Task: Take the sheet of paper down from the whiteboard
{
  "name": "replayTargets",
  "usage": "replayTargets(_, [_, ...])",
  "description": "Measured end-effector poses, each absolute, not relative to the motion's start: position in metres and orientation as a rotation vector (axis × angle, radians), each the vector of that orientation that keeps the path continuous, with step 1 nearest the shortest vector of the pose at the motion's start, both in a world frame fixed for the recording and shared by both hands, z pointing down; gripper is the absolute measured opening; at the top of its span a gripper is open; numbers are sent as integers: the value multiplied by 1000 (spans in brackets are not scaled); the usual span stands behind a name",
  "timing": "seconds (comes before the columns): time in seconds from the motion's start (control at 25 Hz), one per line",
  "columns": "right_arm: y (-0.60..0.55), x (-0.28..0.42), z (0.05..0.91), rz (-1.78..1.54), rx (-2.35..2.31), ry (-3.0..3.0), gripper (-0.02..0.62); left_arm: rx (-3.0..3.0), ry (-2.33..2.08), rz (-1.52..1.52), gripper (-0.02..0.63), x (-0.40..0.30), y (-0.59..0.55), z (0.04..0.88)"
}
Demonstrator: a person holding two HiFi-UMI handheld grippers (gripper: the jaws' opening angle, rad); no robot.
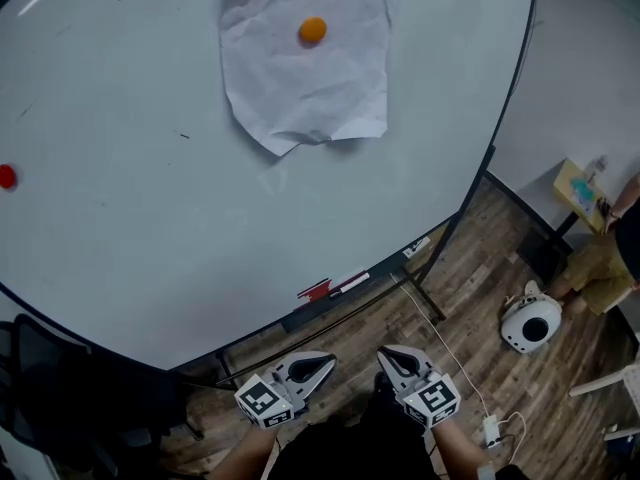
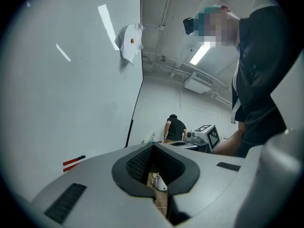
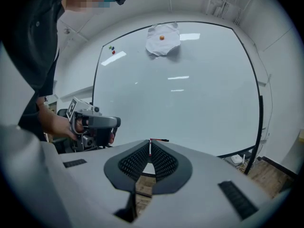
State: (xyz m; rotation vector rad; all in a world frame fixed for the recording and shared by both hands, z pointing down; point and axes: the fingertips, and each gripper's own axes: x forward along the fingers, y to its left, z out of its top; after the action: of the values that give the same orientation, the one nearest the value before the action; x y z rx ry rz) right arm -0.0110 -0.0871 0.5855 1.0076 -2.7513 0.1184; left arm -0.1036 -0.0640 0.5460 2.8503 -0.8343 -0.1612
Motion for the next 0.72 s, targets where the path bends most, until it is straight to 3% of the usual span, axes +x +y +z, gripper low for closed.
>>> replayTargets(0.72, [-214, 16, 576, 44, 651, -2908, 23, 2771, -1174, -153, 11, -60, -181, 520])
